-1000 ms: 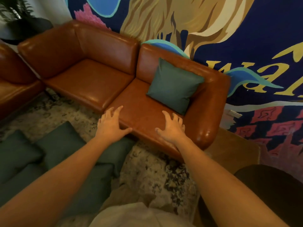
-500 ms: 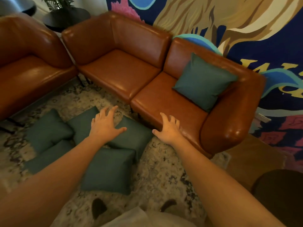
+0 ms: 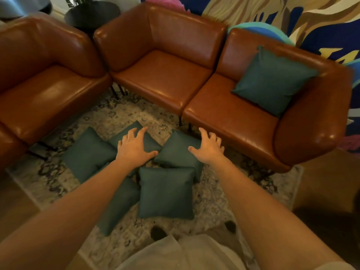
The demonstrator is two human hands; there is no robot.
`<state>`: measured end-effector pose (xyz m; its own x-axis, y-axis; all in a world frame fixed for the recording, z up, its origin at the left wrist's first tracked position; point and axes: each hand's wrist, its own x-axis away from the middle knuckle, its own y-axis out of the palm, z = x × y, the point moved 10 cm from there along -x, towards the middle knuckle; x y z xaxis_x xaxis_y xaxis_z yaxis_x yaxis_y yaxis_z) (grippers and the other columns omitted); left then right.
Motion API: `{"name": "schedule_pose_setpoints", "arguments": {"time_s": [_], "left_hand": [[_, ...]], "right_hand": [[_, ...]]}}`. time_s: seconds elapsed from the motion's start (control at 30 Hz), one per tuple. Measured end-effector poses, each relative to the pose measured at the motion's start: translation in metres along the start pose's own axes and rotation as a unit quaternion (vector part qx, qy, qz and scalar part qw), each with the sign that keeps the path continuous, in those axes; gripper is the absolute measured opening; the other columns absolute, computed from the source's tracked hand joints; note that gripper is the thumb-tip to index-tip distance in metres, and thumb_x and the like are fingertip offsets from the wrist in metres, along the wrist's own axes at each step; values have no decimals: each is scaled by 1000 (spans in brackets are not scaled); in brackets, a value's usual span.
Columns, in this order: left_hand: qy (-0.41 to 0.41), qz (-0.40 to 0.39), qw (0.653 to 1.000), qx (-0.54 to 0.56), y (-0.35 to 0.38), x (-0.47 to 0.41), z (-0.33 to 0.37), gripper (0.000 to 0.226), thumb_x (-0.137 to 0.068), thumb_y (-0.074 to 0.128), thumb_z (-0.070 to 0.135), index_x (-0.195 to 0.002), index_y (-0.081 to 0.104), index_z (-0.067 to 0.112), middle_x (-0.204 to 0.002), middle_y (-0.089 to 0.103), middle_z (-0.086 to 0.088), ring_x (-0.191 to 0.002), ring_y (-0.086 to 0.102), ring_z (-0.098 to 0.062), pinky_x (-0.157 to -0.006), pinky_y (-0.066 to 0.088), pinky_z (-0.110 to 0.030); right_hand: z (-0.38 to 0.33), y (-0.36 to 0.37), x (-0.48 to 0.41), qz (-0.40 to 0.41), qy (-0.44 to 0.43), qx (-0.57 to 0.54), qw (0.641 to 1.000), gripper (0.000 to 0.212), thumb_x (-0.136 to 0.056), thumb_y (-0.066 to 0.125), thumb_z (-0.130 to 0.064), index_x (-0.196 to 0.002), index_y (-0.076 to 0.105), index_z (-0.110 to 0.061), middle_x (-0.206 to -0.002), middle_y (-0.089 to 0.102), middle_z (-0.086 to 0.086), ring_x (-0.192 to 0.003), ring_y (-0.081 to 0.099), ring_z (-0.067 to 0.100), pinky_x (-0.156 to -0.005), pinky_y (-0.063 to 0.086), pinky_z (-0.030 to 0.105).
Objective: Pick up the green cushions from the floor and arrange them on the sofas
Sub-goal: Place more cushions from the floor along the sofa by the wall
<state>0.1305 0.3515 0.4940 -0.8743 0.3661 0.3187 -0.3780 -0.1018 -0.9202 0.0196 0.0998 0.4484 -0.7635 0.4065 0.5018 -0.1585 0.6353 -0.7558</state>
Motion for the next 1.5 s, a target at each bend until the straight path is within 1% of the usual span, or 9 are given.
{"name": "schedule_pose_setpoints", "arguments": {"time_s": [0.2, 0.43, 0.57, 0.77, 0.97, 1.1, 1.2, 1.33, 1.5], "left_hand": [[-8, -13, 1000, 8, 4, -8, -30, 107, -85, 76, 67, -167, 15, 36, -171, 17, -11, -154, 24, -41, -122, 30, -61], [-34, -39, 998, 22, 28, -21, -40, 104, -85, 76, 65, -166, 17, 37, -169, 20, -9, -151, 28, -41, -120, 33, -61], [-54, -43, 997, 24, 31, -28, -46, 105, -84, 77, 66, -165, 18, 36, -169, 21, -10, -151, 29, -42, -118, 36, -61], [-58, -46, 997, 22, 31, -40, -52, 105, -84, 77, 66, -166, 18, 34, -168, 22, -12, -151, 29, -42, -118, 36, -61], [-30, -57, 998, 16, 34, -55, -64, 105, -85, 76, 65, -166, 18, 34, -168, 22, -11, -151, 29, -41, -119, 35, -60], [4, -77, 997, -3, 35, -74, -76, 104, -85, 75, 66, -166, 18, 33, -168, 22, -11, -151, 29, -41, -118, 35, -60], [42, -101, 994, -21, 42, -88, -87, 104, -86, 75, 66, -166, 18, 33, -168, 23, -12, -150, 31, -42, -117, 37, -61], [82, -125, 988, -30, 54, -97, -100, 103, -85, 77, 63, -166, 19, 33, -168, 23, -12, -150, 31, -42, -117, 36, -61], [91, -156, 983, -43, 79, -98, -117, 104, -84, 77, 65, -166, 21, 31, -166, 26, -14, -149, 32, -43, -116, 36, -61]], "right_hand": [[-16, 27, 3, 1, 18, -28, 999, 91, -101, 65, -60, -172, 11, -37, -176, 14, 11, -161, 14, 42, -126, 27, 64], [0, 49, -12, -12, 46, -63, 997, 91, -102, 64, -60, -172, 13, -35, -174, 17, 12, -158, 17, 43, -126, 29, 61], [5, 54, -19, -25, 48, -71, 996, 90, -102, 65, -58, -172, 13, -36, -173, 19, 13, -157, 19, 42, -124, 32, 56], [0, 62, -25, -37, 52, -63, 996, 91, -102, 65, -57, -172, 11, -37, -174, 17, 13, -159, 16, 42, -125, 29, 57], [-14, 83, -24, -33, 78, -81, 993, 91, -103, 66, -55, -172, 11, -37, -174, 15, 13, -159, 15, 41, -126, 31, 58], [-26, 103, -22, -17, 106, -95, 990, 91, -103, 65, -55, -173, 10, -36, -175, 16, 13, -160, 14, 42, -124, 31, 56], [-32, 124, -16, -3, 138, -112, 984, 90, -103, 65, -54, -173, 10, -37, -175, 15, 14, -160, 15, 43, -125, 30, 58], [-34, 148, -7, -1, 167, -128, 978, 89, -106, 62, -54, -173, 7, -37, -178, 8, 14, -162, 11, 43, -125, 30, 61], [-23, 171, 6, 0, 205, -149, 967, 90, -106, 62, -55, -174, 5, -37, -179, 2, 14, -164, 4, 44, -126, 26, 60]]}}
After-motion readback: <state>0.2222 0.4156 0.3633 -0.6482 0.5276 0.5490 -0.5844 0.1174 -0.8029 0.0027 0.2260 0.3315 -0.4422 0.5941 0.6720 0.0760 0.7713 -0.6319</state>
